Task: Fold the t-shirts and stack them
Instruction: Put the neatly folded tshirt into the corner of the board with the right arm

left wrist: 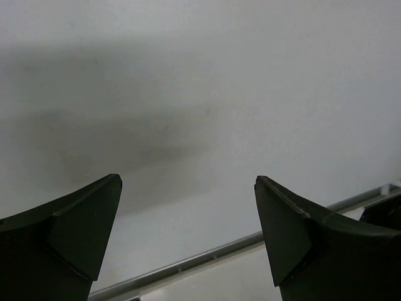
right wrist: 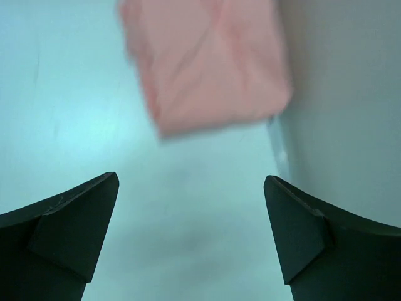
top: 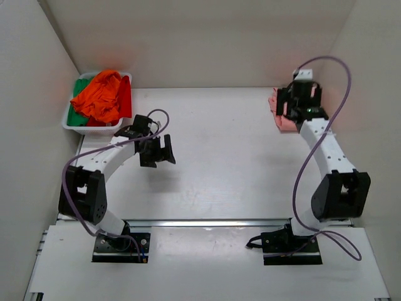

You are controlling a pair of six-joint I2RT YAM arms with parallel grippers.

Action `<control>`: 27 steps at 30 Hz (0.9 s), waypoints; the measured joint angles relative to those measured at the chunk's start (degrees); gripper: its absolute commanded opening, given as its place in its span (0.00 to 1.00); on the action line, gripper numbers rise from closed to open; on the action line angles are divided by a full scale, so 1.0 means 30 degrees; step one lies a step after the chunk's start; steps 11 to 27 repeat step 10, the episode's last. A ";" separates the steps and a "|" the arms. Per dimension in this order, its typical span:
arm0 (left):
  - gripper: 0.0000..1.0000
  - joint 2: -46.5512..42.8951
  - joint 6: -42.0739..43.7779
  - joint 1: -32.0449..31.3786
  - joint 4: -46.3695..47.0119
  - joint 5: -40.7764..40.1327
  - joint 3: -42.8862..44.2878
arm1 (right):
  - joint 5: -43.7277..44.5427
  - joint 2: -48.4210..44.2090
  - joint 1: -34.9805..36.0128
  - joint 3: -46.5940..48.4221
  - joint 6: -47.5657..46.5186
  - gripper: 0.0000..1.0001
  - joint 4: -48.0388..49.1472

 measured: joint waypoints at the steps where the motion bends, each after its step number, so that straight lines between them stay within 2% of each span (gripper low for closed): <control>1: 0.99 -0.0393 0.0219 -0.0262 -0.0481 -0.0313 -0.0219 | -0.0270 -0.0729 0.0495 -0.1508 0.0554 1.00 -0.0525; 6: 0.99 -0.3002 0.1115 -0.1632 -0.1668 -0.1406 -0.0809 | -0.2565 -0.1887 0.1945 -0.6135 0.3286 0.99 -0.3643; 10: 0.98 -0.4605 0.1967 -0.1472 -0.1719 -0.1450 -0.1282 | -0.3410 -0.4379 0.3184 -0.8786 0.4991 0.99 -0.4473; 27: 0.98 -0.4605 0.1967 -0.1472 -0.1719 -0.1450 -0.1282 | -0.3410 -0.4379 0.3184 -0.8786 0.4991 0.99 -0.4473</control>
